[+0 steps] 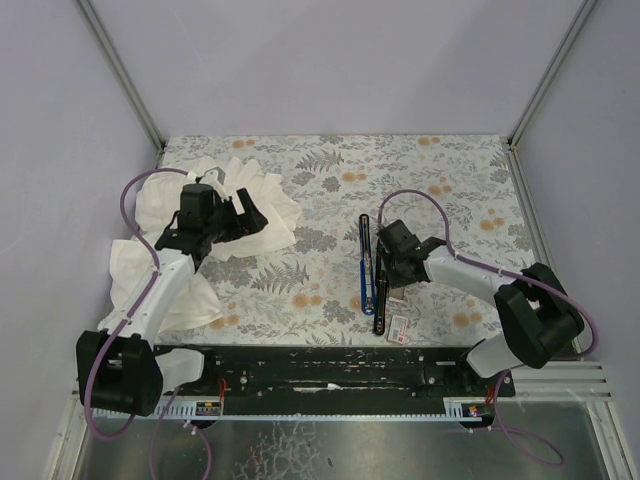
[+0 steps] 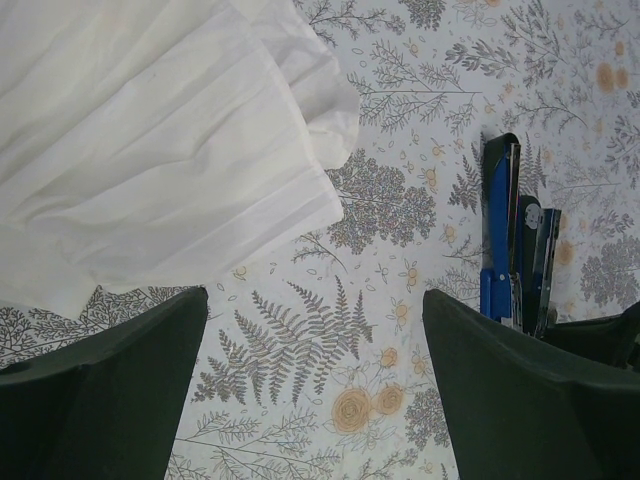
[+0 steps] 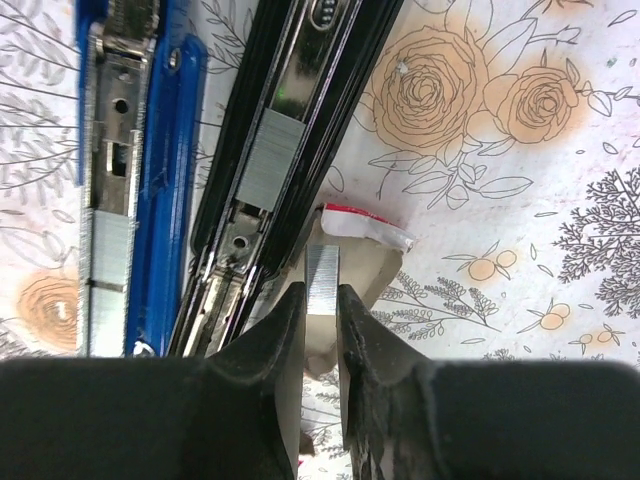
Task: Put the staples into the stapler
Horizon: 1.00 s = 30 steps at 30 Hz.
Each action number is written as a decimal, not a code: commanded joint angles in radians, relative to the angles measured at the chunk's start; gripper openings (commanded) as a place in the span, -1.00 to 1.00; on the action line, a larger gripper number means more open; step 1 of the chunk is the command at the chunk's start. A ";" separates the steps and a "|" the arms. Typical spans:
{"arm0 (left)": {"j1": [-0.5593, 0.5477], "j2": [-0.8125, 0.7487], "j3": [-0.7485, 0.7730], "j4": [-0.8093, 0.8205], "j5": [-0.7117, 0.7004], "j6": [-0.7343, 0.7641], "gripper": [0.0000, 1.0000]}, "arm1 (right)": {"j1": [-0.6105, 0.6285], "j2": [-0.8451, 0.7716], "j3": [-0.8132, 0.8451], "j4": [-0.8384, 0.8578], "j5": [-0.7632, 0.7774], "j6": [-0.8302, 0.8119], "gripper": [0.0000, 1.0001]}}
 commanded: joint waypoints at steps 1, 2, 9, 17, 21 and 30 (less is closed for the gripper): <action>0.009 -0.045 -0.027 0.050 0.043 -0.003 0.76 | -0.010 -0.082 0.015 -0.031 -0.012 0.027 -0.60; 0.006 -0.050 -0.037 0.066 0.059 -0.002 0.76 | -0.011 -0.095 0.019 -0.038 -0.017 0.032 -0.61; -0.054 -0.062 -0.088 0.172 0.196 -0.072 0.70 | -0.010 -0.295 0.056 -0.036 -0.167 0.090 -0.62; -0.321 -0.281 -0.213 0.344 0.181 -0.290 0.69 | -0.012 -0.414 0.079 0.175 -0.501 0.217 -0.62; -0.426 -0.327 -0.236 0.474 0.234 -0.406 0.69 | -0.011 -0.448 0.066 0.340 -0.656 0.332 -0.62; -0.566 -0.259 -0.212 0.667 0.331 -0.476 0.67 | -0.011 -0.455 0.024 0.642 -0.833 0.531 -0.61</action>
